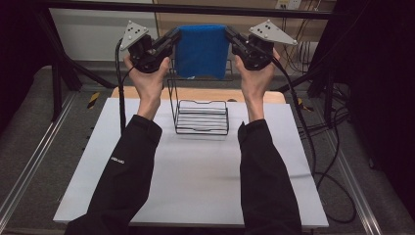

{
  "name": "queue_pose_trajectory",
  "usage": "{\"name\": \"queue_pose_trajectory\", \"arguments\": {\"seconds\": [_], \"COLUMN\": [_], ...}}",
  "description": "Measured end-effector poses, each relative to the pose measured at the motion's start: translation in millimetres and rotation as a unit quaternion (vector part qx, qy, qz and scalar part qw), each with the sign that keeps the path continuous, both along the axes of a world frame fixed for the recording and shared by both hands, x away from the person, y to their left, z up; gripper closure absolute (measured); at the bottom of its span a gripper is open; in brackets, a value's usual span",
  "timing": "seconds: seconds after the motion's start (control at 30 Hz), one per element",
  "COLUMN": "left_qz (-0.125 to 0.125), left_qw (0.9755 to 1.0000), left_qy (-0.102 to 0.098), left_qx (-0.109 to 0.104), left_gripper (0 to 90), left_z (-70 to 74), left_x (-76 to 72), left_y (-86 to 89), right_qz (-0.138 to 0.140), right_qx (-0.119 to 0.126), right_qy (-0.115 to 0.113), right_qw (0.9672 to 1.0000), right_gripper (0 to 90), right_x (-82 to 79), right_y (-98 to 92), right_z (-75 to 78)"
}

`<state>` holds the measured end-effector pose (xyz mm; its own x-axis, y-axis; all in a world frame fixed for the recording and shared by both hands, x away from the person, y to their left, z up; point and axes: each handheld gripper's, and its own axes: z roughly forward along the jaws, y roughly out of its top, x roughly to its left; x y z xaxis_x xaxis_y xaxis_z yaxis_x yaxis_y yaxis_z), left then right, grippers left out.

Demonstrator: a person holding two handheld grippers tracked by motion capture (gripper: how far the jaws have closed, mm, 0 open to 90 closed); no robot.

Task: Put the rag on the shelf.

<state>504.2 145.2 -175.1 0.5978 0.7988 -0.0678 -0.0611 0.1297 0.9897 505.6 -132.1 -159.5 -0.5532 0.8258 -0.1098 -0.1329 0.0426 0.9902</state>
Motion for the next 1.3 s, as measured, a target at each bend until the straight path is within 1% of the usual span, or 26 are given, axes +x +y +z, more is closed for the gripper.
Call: {"name": "queue_pose_trajectory", "arguments": {"seconds": [0.1, 0.23, 0.33, 0.43, 0.67, 0.8, 1.0, 1.07, 1.17, 1.2, 1.27, 1.3], "left_qz": [0.001, -0.001, -0.003, -0.005, -0.012, -0.015, -0.016, -0.019, -0.022, -0.023, -0.027, -0.034], "left_qw": [1.0000, 0.9999, 0.9998, 0.9995, 0.9986, 0.9978, 0.9966, 0.9965, 0.9956, 0.9954, 0.9951, 0.9948], "left_qy": [0.005, 0.009, 0.013, 0.013, 0.021, 0.020, 0.026, 0.029, 0.034, 0.035, 0.040, 0.045], "left_qx": [0.000, 0.008, 0.017, 0.029, 0.046, 0.061, 0.076, 0.076, 0.084, 0.086, 0.087, 0.085], "left_gripper": [84.1, 84.1, 84.2, 84.1, 84.1, 84.1, 84.0, 83.9, 83.8, 83.7, 83.6, 83.5], "left_z": [-4.8, -11.9, -17.6, -23.5, -37.1, -41.9, -49.0, -51.6, -55.0, -55.9, -57.3, -58.1], "left_x": [2.8, 4.3, 5.0, 4.0, 0.2, -3.7, -7.2, -8.5, -11.1, -11.7, -13.3, -14.1], "left_y": [0.0, 0.2, -0.2, 0.1, 1.3, 2.0, 4.6, 5.6, 8.2, 9.3, 10.9, 10.9], "right_qz": [0.002, 0.006, 0.006, 0.009, 0.018, 0.025, 0.037, 0.042, 0.050, 0.052, 0.057, 0.057], "right_qx": [-0.004, -0.008, -0.010, -0.013, -0.017, -0.020, -0.023, -0.025, -0.037, -0.040, -0.046, -0.048], "right_qy": [0.004, 0.012, 0.020, 0.028, 0.046, 0.055, 0.071, 0.074, 0.075, 0.080, 0.081, 0.084], "right_qw": [1.0000, 0.9999, 0.9997, 0.9995, 0.9987, 0.9980, 0.9965, 0.9961, 0.9953, 0.9946, 0.9940, 0.9937], "right_gripper": [87.4, 87.4, 87.4, 87.4, 87.3, 87.2, 87.0, 87.0, 86.9, 86.8, 86.8, 86.8], "right_x": [4.0, 6.8, 8.8, 8.5, 3.3, -0.4, -5.4, -7.6, -11.6, -13.4, -16.3, -17.8], "right_y": [0.3, -1.0, -2.4, -3.9, -7.5, -9.6, -11.7, -12.3, -12.3, -12.1, -11.8, -11.4], "right_z": [-3.1, -7.8, -13.7, -20.6, -37.2, -44.2, -51.6, -53.3, -53.9, -53.8, -54.6, -55.2]}}
